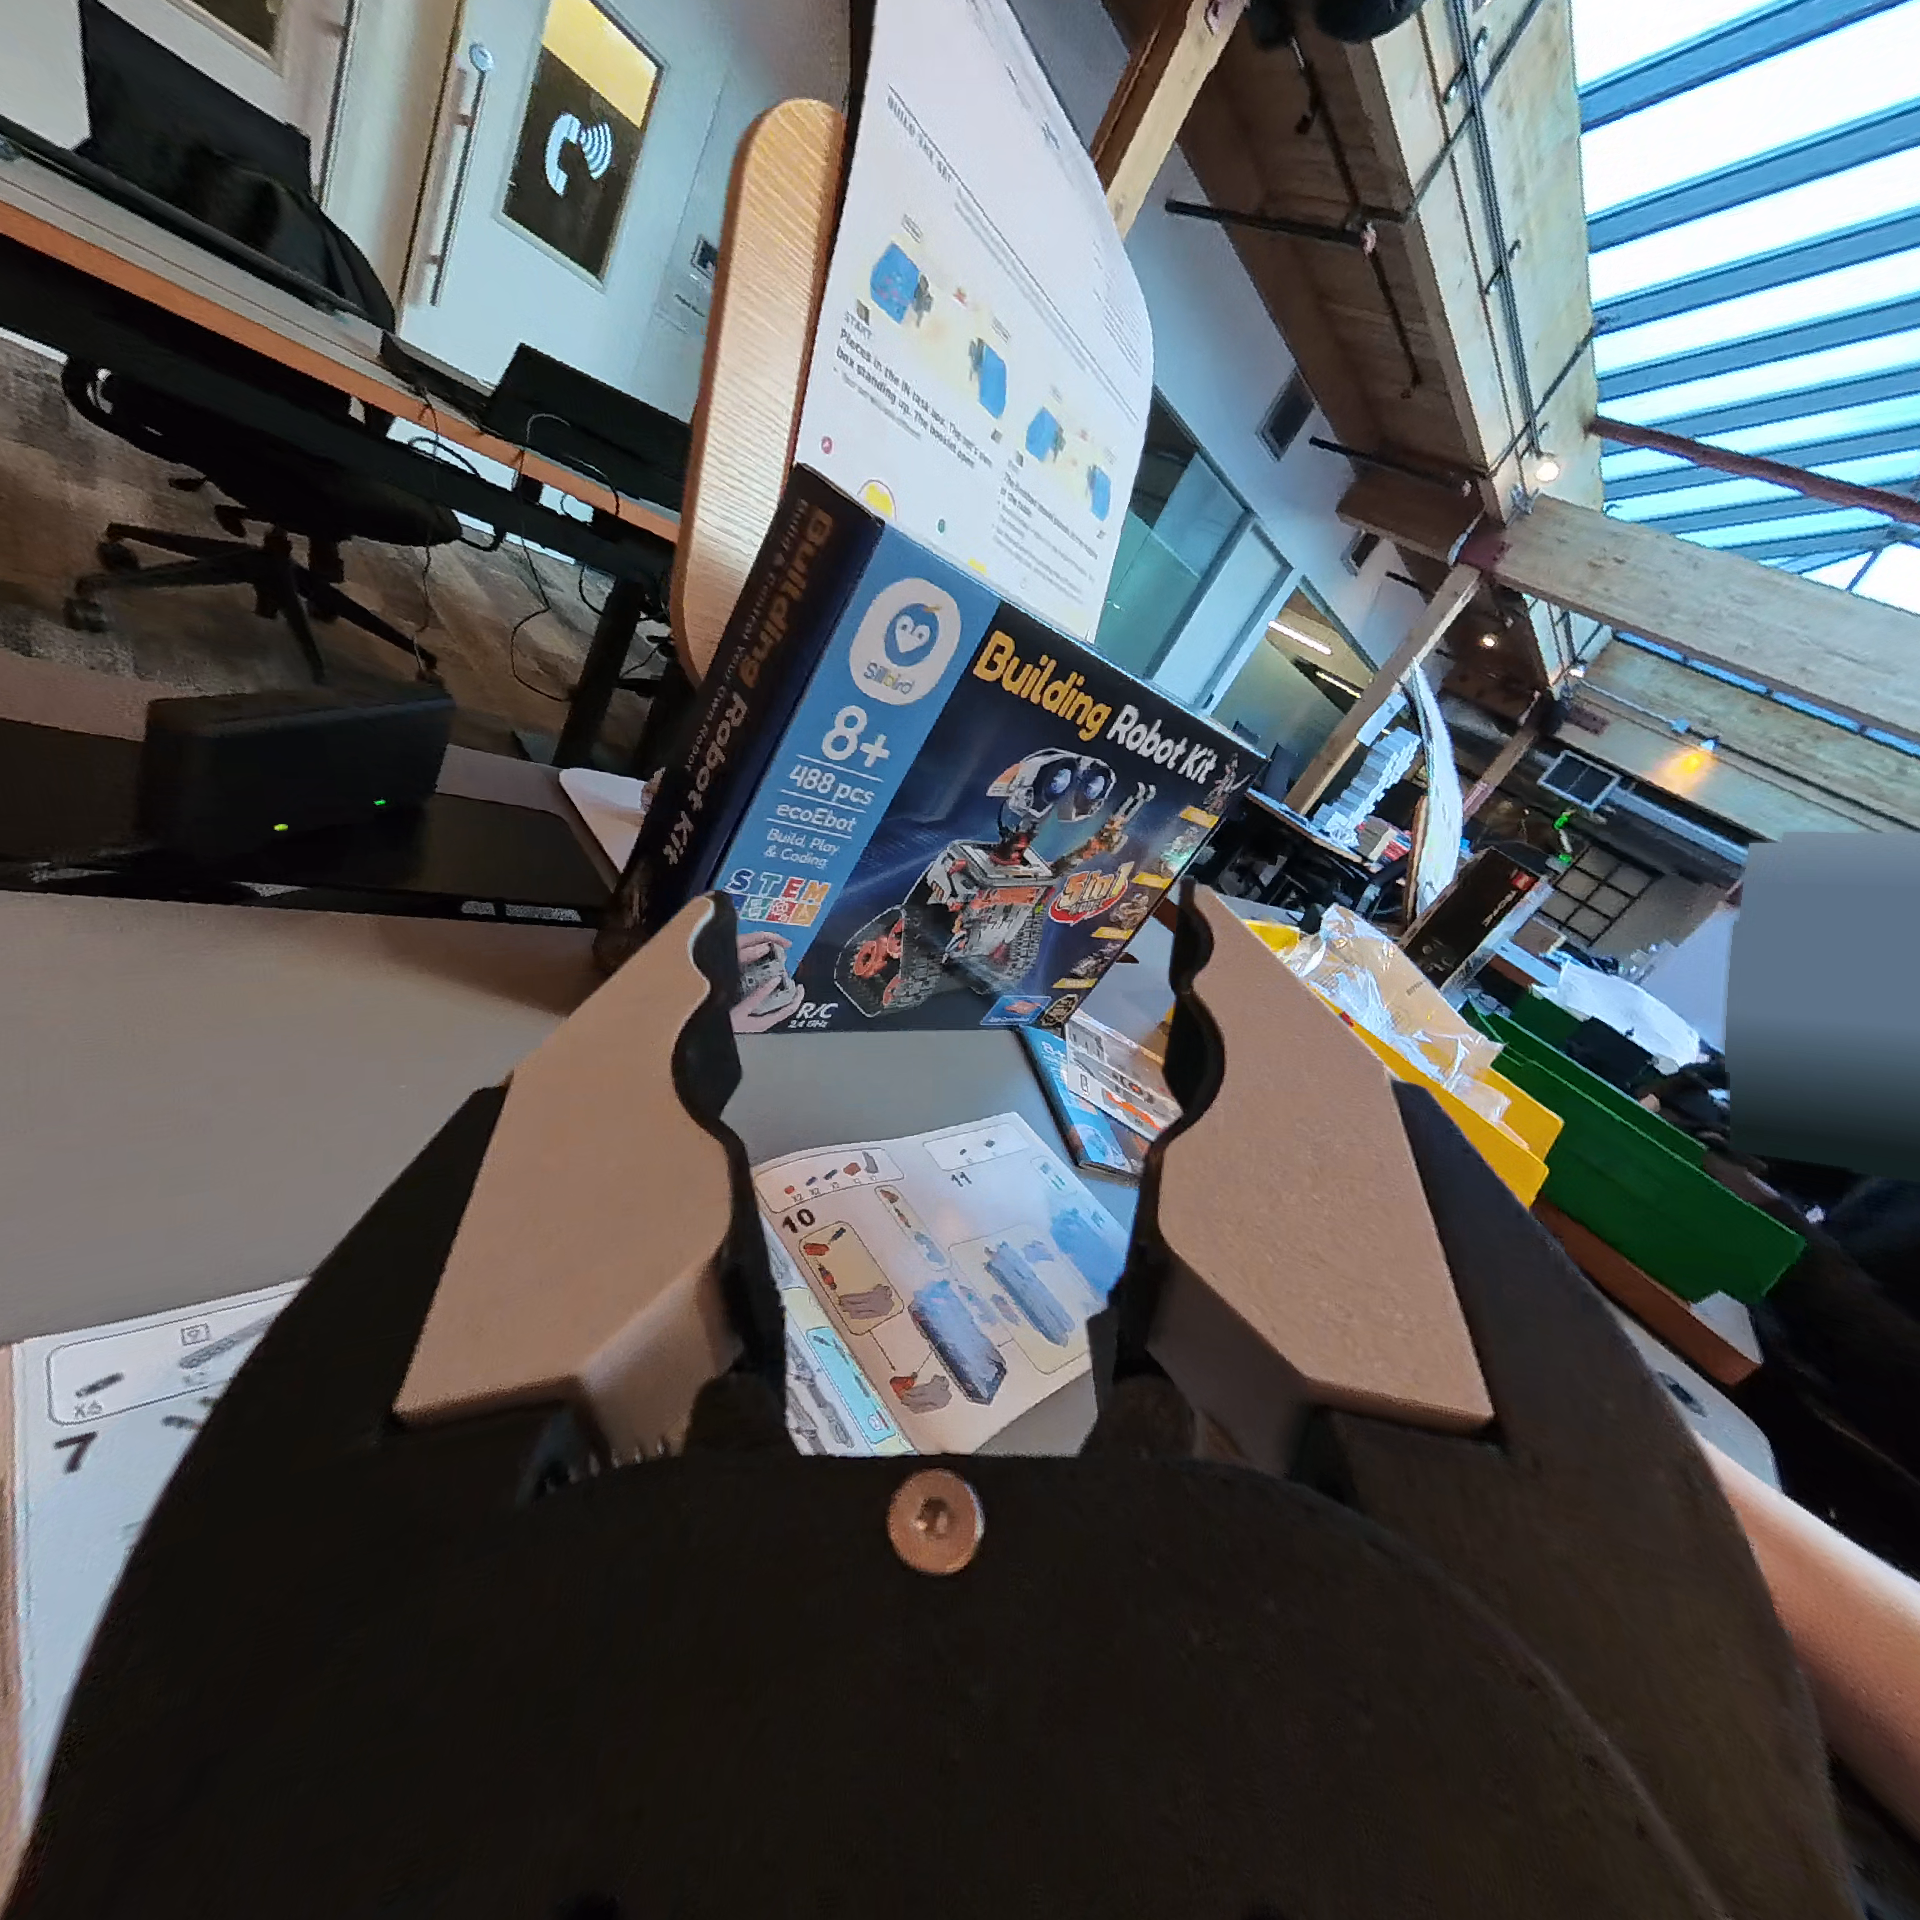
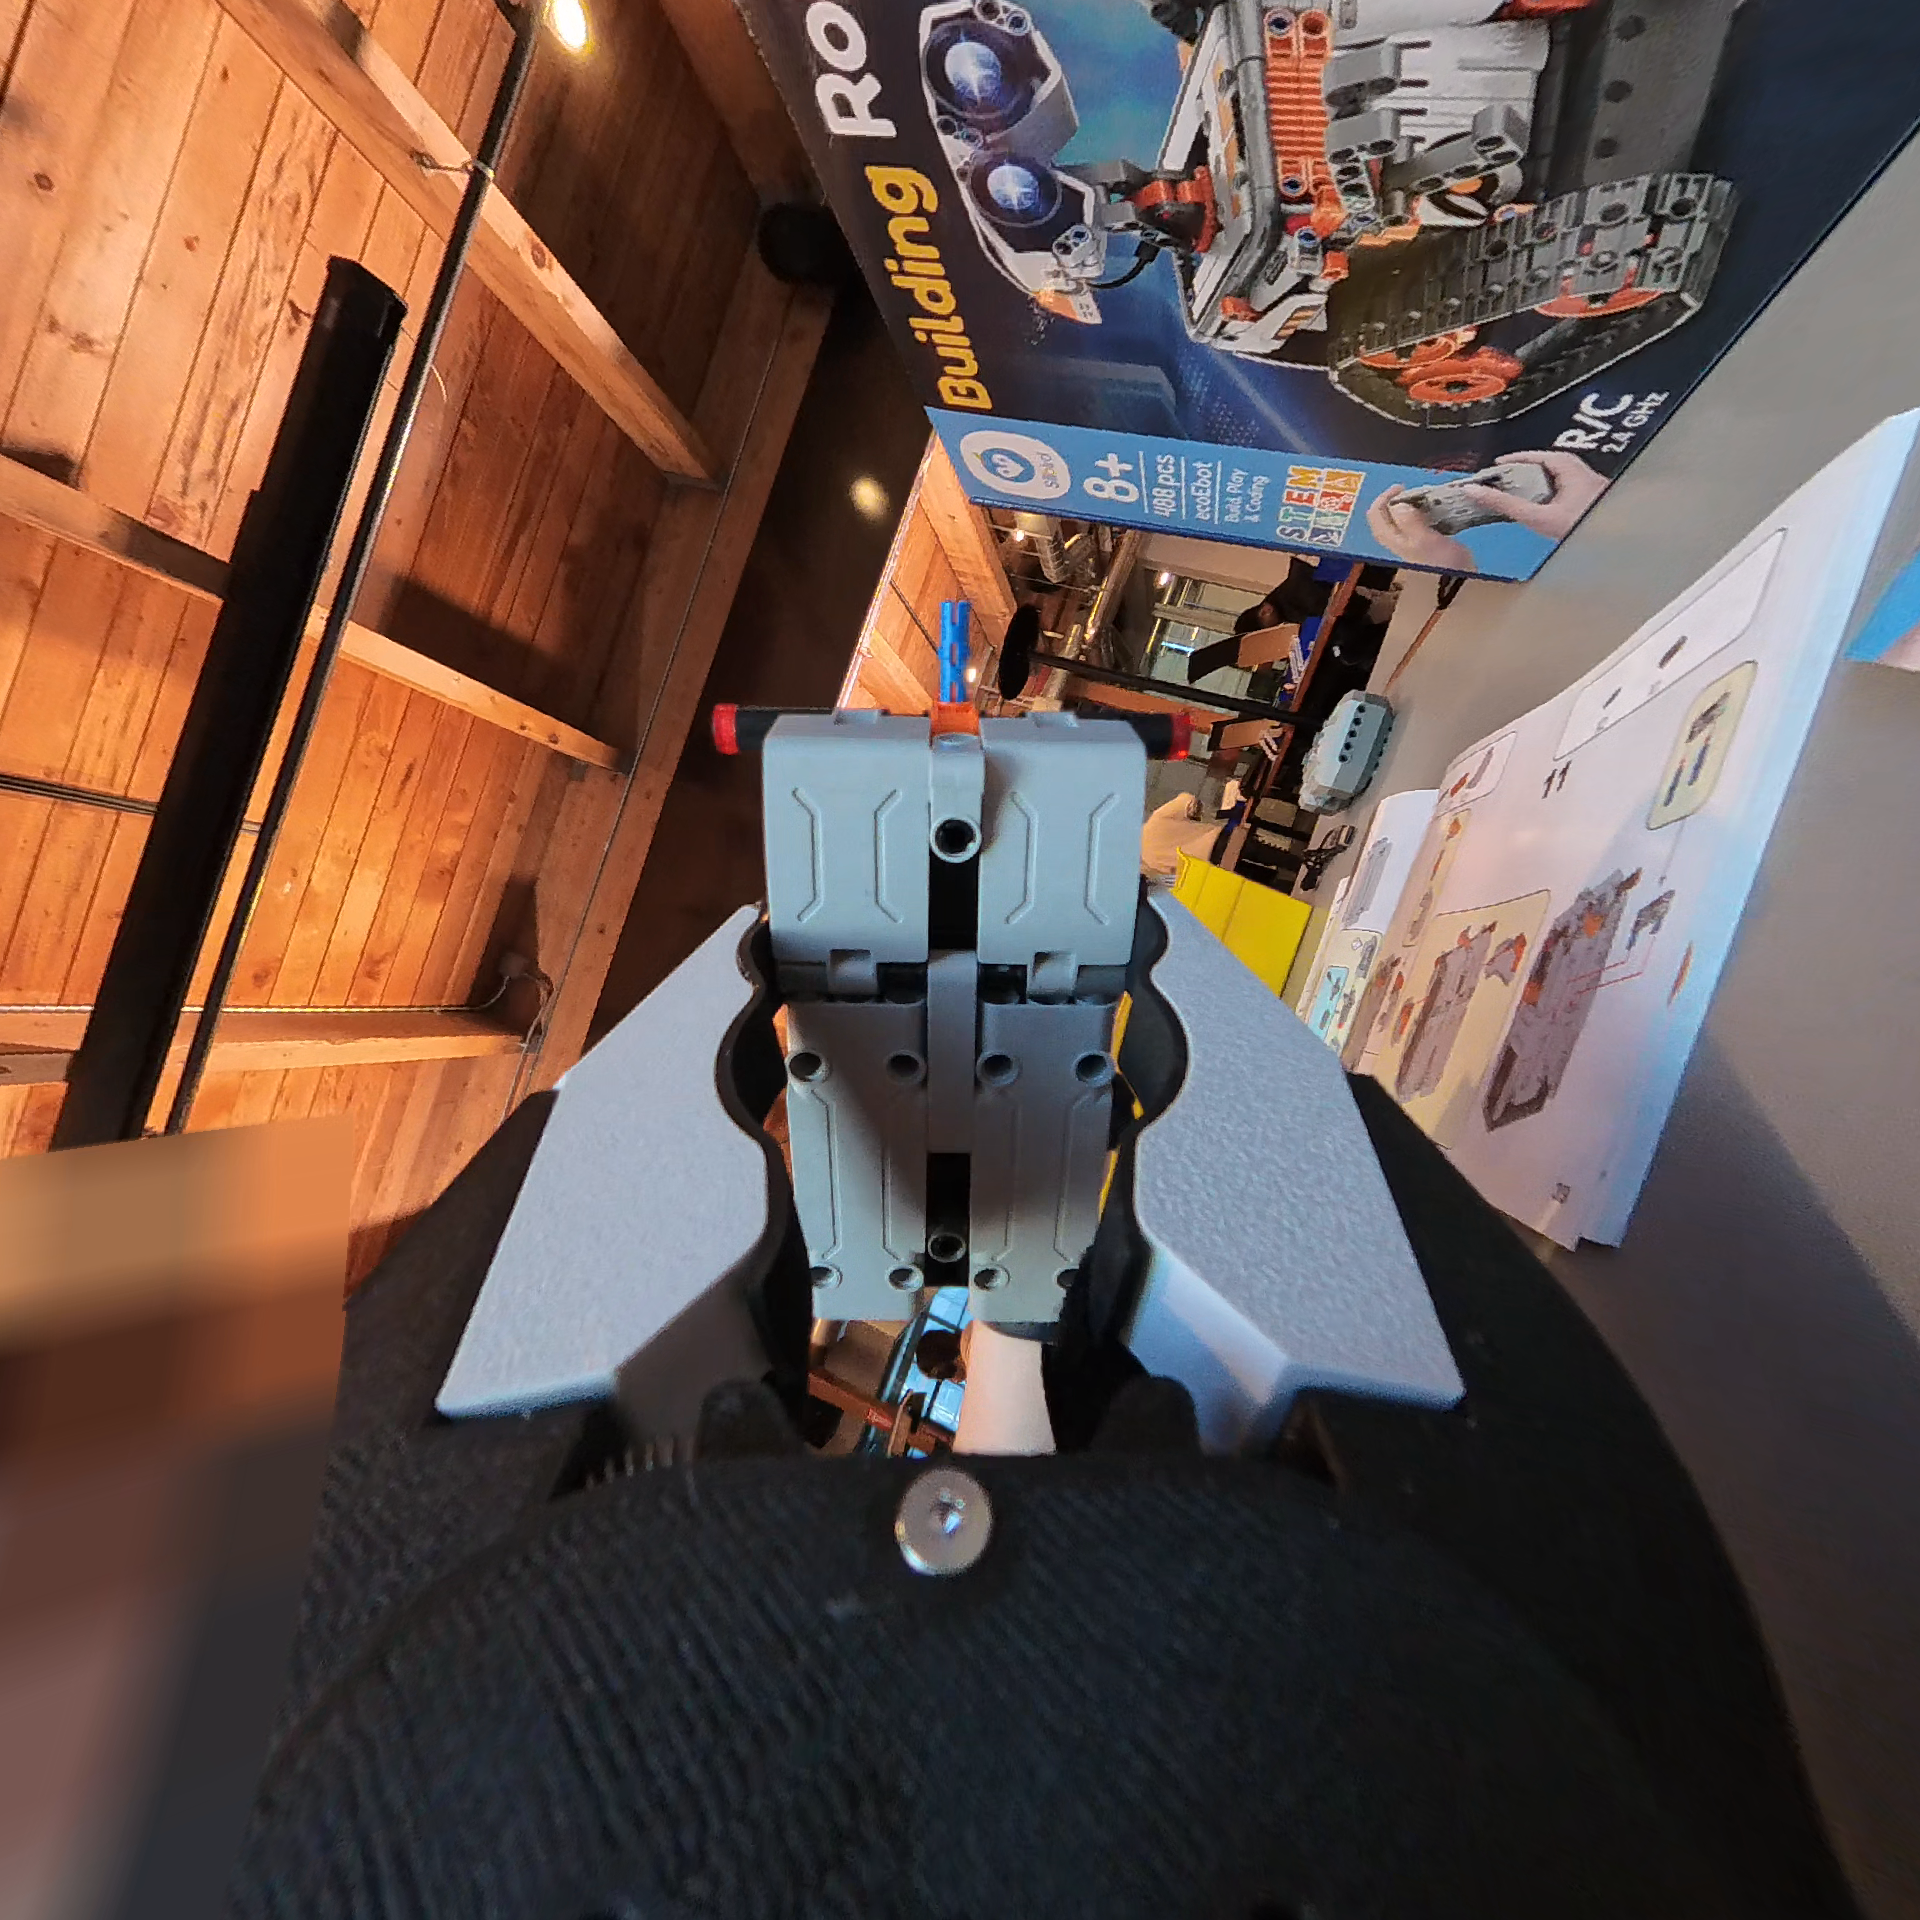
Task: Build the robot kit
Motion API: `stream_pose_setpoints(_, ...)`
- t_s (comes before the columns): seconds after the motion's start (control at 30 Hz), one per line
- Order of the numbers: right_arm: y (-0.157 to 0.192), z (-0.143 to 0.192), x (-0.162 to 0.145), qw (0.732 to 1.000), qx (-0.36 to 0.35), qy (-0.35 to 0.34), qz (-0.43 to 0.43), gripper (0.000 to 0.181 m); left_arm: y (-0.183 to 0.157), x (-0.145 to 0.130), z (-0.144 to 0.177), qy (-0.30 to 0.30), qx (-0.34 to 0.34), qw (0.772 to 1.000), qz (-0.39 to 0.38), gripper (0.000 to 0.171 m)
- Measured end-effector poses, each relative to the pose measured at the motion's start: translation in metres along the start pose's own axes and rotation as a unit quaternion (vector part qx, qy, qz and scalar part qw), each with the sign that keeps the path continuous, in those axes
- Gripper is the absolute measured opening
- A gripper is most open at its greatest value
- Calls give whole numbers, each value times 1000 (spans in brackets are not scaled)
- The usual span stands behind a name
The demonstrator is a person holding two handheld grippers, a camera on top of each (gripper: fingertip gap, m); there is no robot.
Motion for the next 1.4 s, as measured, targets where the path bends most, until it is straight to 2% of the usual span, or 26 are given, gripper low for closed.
stream_pose_setpoints(0.17, 1, -2, -4, 1000, -5, 14, 16, 63, 2, -16, -8, 36, 2, 999, 7, 80)
stream_pose_setpoints(0.3, 3, -3, -8, 1000, 7, 19, 5, 63, 4, -6, 0, 30, 2, 1000, 3, 72)
stream_pose_setpoints(0.43, -4, -5, -11, 1000, 3, 28, 0, 63, 7, -3, 5, 33, -21, 996, 85, 65)
stream_pose_setpoints(0.53, -6, -7, -13, 999, 14, 40, -11, 63, 3, -6, 2, 35, -45, 992, 113, 65)
stream_pose_setpoints(1.03, 3, -11, -14, 998, 38, 47, 6, 63, -2, -26, -10, 61, -40, 993, 94, 64)
stream_pose_setpoints(1.17, 3, -11, -14, 998, 38, 49, 6, 63, -1, -41, -17, 95, -27, 993, 59, 64)
stream_pose_setpoints(1.33, 3, -11, -14, 998, 37, 50, 9, 63, -2, -43, -18, 99, -18, 994, 35, 61)
stream_pose_setpoints(1.4, 1, -11, -15, 998, 30, 53, 10, 63, 0, -51, -20, 120, -7, 993, 14, 61)
Point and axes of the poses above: each gripper's, where its closed fingertips meet, z back along the fingers, x out of its top, y = z × x across the jaws, the point moved 1 cm from there along z, back along the fingers, and after that the axes turned 2 degrees about -z, right-handed, at the moved point
